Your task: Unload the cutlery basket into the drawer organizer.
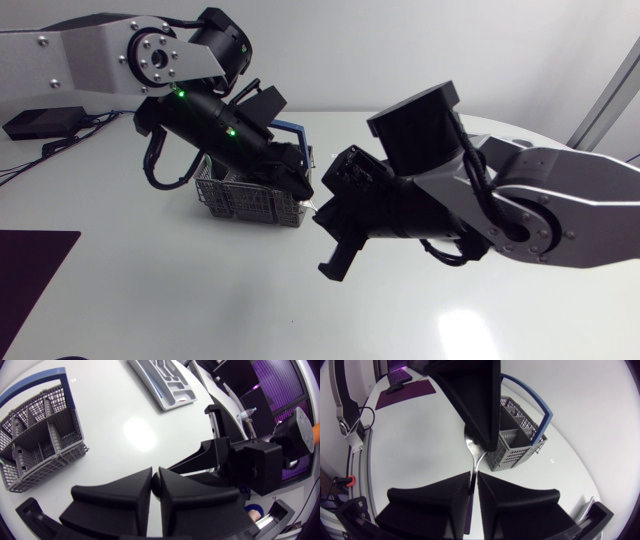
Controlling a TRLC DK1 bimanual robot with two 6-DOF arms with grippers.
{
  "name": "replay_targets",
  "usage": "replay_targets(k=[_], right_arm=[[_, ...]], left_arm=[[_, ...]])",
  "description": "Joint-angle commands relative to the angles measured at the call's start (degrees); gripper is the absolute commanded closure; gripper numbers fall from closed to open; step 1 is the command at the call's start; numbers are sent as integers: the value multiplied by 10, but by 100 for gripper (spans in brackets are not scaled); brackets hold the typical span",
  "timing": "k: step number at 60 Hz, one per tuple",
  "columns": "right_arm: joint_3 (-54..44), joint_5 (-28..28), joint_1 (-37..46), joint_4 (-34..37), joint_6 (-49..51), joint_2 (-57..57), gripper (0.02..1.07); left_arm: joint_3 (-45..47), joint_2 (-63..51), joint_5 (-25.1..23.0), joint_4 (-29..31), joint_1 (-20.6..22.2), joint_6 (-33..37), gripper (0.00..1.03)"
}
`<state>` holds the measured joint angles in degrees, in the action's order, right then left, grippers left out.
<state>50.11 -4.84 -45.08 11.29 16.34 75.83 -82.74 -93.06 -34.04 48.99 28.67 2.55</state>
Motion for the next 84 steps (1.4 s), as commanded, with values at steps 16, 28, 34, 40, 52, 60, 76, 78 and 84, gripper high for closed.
replay_targets(k=[16,28,34,40,52,60,76,78,84], right_arm=[[-31,-20,4,15,21,-17,96],[-66,-35,28,30,36,-52,96],[-84,-54,60,45,56,-75,96],[-99,-78,104,64,85,-101,96],[-116,-157,268,115,209,-137,96],[-113,-203,402,143,323,-133,96],[-59,-235,613,166,547,-36,96],[-49,-234,634,166,570,-23,96],[-20,-230,675,166,622,17,97]], left_arm=[[-73,5,-18,9,-39,-25,44],[-92,24,-19,2,-86,-27,43],[-91,28,-5,0,-120,-12,43],[-74,33,59,-5,-135,31,43],[-23,33,108,-45,-172,69,43],[1,31,144,-75,-182,87,43],[50,30,200,-130,-172,105,43],[53,29,202,-134,-172,105,43],[57,28,216,-138,-166,112,44]])
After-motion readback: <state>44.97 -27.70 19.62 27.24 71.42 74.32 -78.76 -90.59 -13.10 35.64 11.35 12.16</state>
